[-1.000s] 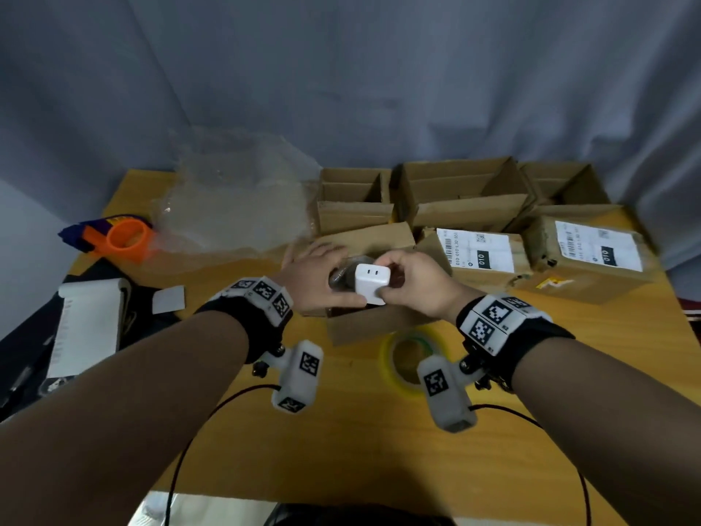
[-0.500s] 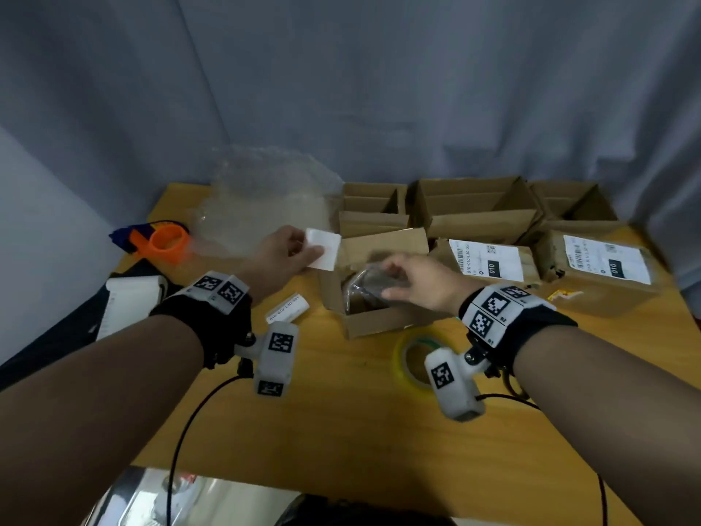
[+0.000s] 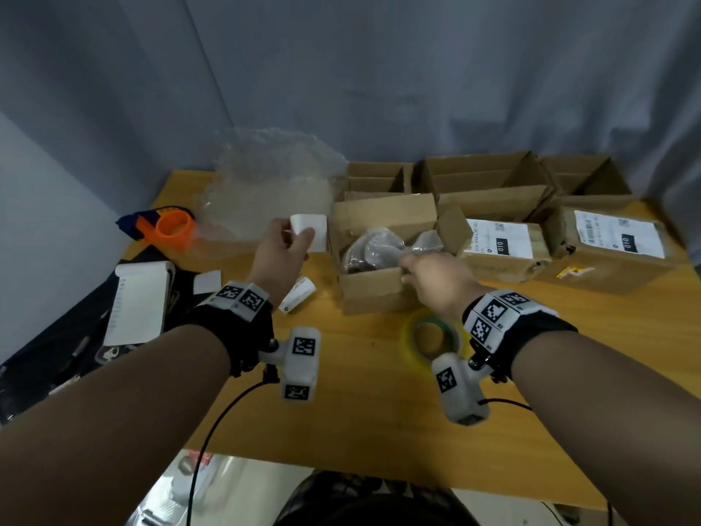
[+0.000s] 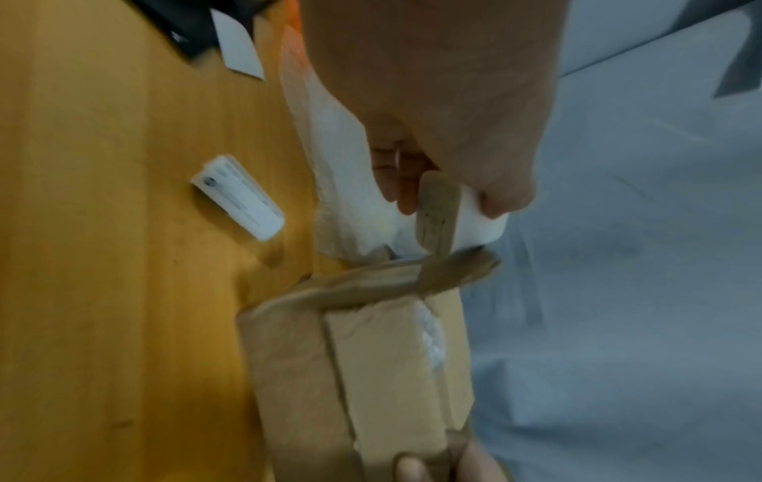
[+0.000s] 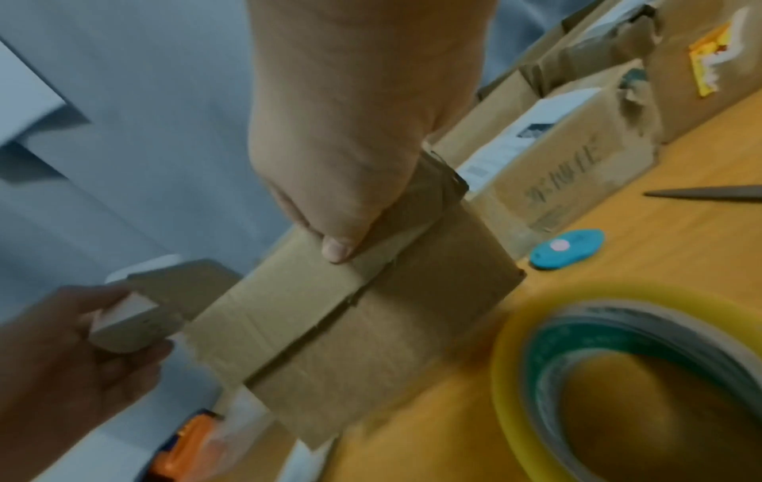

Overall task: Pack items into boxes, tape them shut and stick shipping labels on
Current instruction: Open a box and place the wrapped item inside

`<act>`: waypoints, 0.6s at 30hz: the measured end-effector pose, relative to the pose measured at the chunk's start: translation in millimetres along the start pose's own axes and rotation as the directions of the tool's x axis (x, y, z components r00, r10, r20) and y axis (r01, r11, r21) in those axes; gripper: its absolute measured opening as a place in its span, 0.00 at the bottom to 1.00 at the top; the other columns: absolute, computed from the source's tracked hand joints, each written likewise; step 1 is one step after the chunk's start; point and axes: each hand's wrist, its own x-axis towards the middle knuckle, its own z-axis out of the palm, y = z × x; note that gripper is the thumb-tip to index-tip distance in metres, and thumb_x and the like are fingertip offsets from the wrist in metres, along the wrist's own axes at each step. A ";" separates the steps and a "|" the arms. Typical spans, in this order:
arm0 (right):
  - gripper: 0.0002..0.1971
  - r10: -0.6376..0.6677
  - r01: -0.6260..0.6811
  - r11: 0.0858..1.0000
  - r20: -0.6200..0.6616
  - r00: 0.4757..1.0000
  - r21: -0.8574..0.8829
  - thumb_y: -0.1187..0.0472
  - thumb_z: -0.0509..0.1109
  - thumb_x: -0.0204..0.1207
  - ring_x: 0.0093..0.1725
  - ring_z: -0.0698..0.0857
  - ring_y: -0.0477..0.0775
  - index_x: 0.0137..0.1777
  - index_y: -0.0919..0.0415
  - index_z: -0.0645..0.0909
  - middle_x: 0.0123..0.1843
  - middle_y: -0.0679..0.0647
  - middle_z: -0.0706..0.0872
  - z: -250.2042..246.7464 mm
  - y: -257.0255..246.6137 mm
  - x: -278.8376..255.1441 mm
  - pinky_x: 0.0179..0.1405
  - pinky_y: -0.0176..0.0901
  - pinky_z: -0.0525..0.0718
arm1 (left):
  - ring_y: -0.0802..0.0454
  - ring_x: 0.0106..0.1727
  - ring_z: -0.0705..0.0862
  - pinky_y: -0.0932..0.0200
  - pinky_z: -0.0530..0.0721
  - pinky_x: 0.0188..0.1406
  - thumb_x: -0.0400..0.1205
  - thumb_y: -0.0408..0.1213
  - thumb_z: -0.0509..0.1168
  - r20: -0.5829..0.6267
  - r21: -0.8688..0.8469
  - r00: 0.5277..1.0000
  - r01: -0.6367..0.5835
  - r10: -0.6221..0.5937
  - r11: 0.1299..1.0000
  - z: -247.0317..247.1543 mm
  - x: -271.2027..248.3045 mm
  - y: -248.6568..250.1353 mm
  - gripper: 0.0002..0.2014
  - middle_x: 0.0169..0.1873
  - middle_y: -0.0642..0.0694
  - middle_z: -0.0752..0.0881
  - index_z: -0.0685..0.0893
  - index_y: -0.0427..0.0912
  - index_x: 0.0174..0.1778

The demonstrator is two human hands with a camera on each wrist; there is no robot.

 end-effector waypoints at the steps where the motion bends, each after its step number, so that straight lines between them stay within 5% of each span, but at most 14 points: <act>1: 0.06 -0.030 0.030 1.000 -0.070 0.997 0.003 0.59 0.59 0.84 0.51 0.82 0.56 0.57 0.55 0.76 0.49 0.51 0.83 -12.7 -1.6 -2.5 0.42 0.44 0.73 | 0.55 0.41 0.83 0.59 0.82 0.43 0.85 0.45 0.60 -0.017 -0.047 1.000 -0.025 0.025 0.999 2.8 3.1 8.7 0.11 0.46 0.50 0.82 0.72 0.45 0.59; 6: 0.08 -0.014 -0.002 0.999 -0.292 0.956 -0.054 0.58 0.57 0.85 0.53 0.81 0.63 0.56 0.62 0.73 0.55 0.60 0.81 -74.4 11.8 -22.1 0.41 0.48 0.73 | 0.57 0.34 0.80 0.63 0.79 0.33 0.85 0.40 0.59 -0.076 -0.246 0.992 -0.113 0.097 0.963 32.0 19.5 66.5 0.04 0.38 0.49 0.80 0.73 0.45 0.47; 10: 0.11 0.175 -0.196 0.980 -0.362 0.916 -0.023 0.58 0.56 0.85 0.54 0.82 0.65 0.58 0.65 0.73 0.56 0.62 0.81 -99.0 44.5 -46.3 0.42 0.48 0.74 | 0.50 0.42 0.84 0.56 0.84 0.42 0.85 0.39 0.61 0.090 -0.307 0.984 -0.119 0.153 0.944 76.9 22.0 102.4 0.05 0.45 0.46 0.82 0.71 0.44 0.51; 14: 0.09 0.391 -0.422 0.907 -0.361 0.847 -0.008 0.61 0.57 0.84 0.50 0.84 0.66 0.59 0.63 0.71 0.55 0.62 0.83 -109.4 85.3 -81.4 0.39 0.51 0.78 | 0.54 0.45 0.85 0.52 0.86 0.52 0.83 0.41 0.65 0.255 -0.289 0.945 -0.126 0.203 0.949 129.8 9.2 129.8 0.11 0.50 0.44 0.83 0.70 0.44 0.55; 18: 0.08 0.613 -0.601 0.788 -0.248 0.750 0.131 0.65 0.62 0.78 0.42 0.81 0.62 0.55 0.61 0.68 0.46 0.58 0.79 -108.3 128.4 -125.7 0.37 0.49 0.74 | 0.47 0.54 0.86 0.45 0.85 0.59 0.81 0.42 0.67 0.369 -0.289 0.911 -0.076 0.185 0.954 181.7 -10.5 145.4 0.10 0.55 0.40 0.85 0.72 0.47 0.51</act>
